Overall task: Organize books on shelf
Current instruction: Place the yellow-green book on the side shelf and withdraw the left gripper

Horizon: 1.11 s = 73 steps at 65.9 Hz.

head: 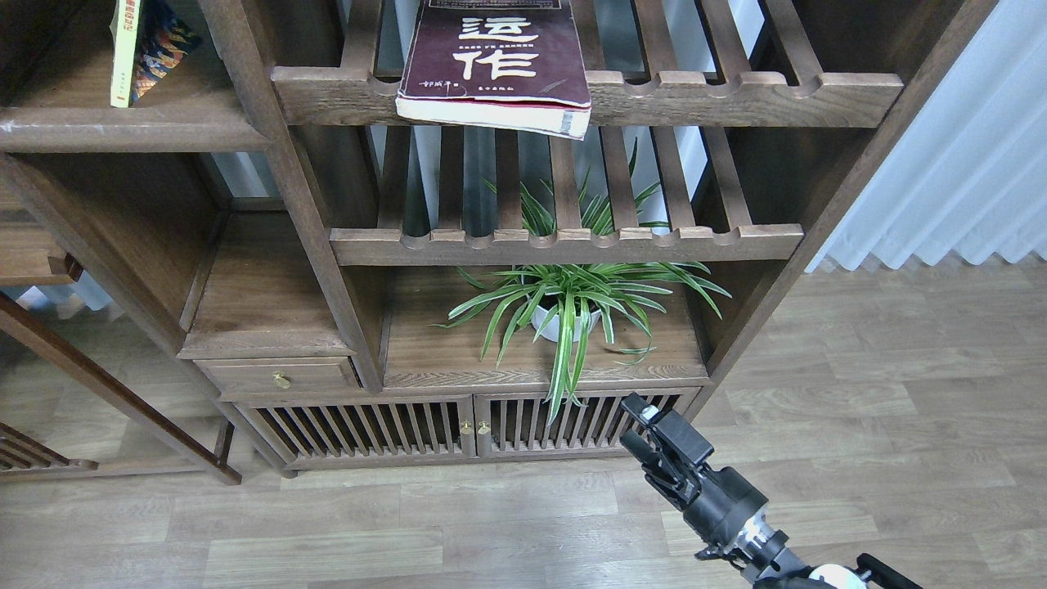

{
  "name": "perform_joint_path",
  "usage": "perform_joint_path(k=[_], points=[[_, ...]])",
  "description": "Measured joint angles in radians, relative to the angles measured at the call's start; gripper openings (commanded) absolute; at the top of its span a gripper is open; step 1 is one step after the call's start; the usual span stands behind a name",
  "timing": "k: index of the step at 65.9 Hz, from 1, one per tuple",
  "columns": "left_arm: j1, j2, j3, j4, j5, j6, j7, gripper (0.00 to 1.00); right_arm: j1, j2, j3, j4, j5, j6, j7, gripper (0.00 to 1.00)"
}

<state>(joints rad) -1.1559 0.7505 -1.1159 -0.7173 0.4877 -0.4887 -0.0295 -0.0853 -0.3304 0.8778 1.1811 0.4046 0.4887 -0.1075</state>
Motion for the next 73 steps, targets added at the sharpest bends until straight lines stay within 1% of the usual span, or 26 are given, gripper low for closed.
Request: perform_joint_path(k=[9, 21, 32, 58, 65, 68, 69, 72, 73], points=[[-0.045, -0.014, 0.053, 0.077, 0.005, 0.000, -0.026, 0.02, -0.001, -0.002, 0.000, 0.000, 0.002, 0.000, 0.000, 0.99], [-0.179, -0.067, 0.224, 0.206, 0.006, 0.000, -0.071, 0.02, -0.003, -0.003, -0.002, 0.004, 0.004, 0.000, 0.000, 0.99], [-0.265, -0.135, 0.356, 0.302, 0.000, 0.000, -0.085, 0.02, -0.006, -0.020, -0.001, 0.006, 0.019, 0.000, 0.002, 0.99], [-0.272, -0.164, 0.437, 0.309, 0.000, 0.000, -0.125, 0.04, -0.017, -0.058, -0.001, 0.006, 0.080, 0.000, 0.002, 0.99], [-0.272, -0.166, 0.464, 0.309, 0.000, 0.000, -0.137, 0.06, -0.018, -0.060, 0.000, 0.006, 0.081, 0.000, 0.006, 0.99], [-0.272, -0.169, 0.472, 0.309, 0.000, 0.000, -0.141, 0.11, -0.019, -0.061, 0.000, 0.006, 0.082, 0.000, 0.009, 0.99], [-0.272, -0.170, 0.474, 0.309, 0.000, 0.000, -0.141, 0.16, -0.019, -0.061, 0.000, 0.006, 0.082, 0.000, 0.010, 0.99], [-0.272, -0.177, 0.476, 0.309, 0.000, 0.000, -0.142, 0.20, -0.020, -0.062, 0.000, 0.006, 0.082, 0.000, 0.012, 0.99], [-0.272, -0.182, 0.477, 0.309, 0.000, 0.000, -0.142, 0.23, -0.020, -0.063, 0.000, 0.006, 0.082, 0.000, 0.013, 0.99]])
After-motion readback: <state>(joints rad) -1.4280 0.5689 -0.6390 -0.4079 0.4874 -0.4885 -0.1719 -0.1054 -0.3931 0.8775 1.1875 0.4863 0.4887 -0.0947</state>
